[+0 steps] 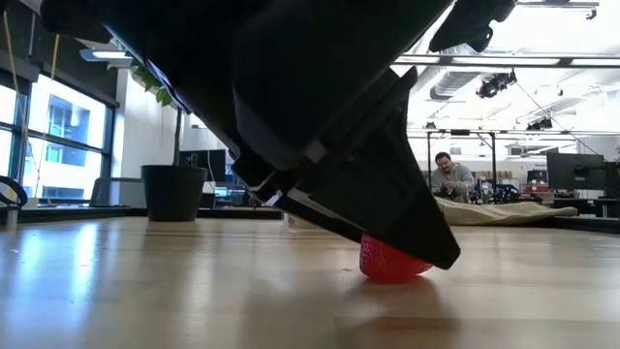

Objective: Pick and placing Produce into tupperware
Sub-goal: Put the red strawberry into the transparent bin

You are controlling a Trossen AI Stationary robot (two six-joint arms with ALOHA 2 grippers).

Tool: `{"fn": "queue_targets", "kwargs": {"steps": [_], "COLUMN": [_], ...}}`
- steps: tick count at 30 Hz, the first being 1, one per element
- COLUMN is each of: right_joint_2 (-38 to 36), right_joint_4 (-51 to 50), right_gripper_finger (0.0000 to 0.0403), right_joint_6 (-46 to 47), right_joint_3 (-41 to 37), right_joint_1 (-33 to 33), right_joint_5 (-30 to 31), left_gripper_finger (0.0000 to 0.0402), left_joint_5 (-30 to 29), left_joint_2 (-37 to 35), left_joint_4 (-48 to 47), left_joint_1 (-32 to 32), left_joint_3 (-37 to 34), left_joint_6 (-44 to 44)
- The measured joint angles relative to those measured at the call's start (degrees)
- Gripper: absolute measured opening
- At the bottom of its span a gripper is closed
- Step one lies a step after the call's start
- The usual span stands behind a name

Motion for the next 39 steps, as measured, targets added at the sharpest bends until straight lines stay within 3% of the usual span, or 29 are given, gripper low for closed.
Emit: {"fn": "queue_targets", "kwargs": {"steps": [11, 39], "right_joint_2": [0.0, 0.0], "right_joint_4": [0.0, 0.0], "right_gripper_finger": [0.0024, 0.0024], "right_joint_6": [0.0, 0.0], "right_joint_3": [0.0, 0.0], "right_joint_1": [0.0, 0.0], "right_joint_5": [0.0, 0.0], "left_gripper_finger": [0.018, 0.0178], "left_joint_5": [-0.3, -2.0], "left_joint_2": [0.0, -2.5], "left_joint_4": [0.0, 0.8], "left_joint_1": [0.0, 0.0], "left_joint_3": [0.0, 0.0], "left_joint_6": [0.0, 3.2]}}
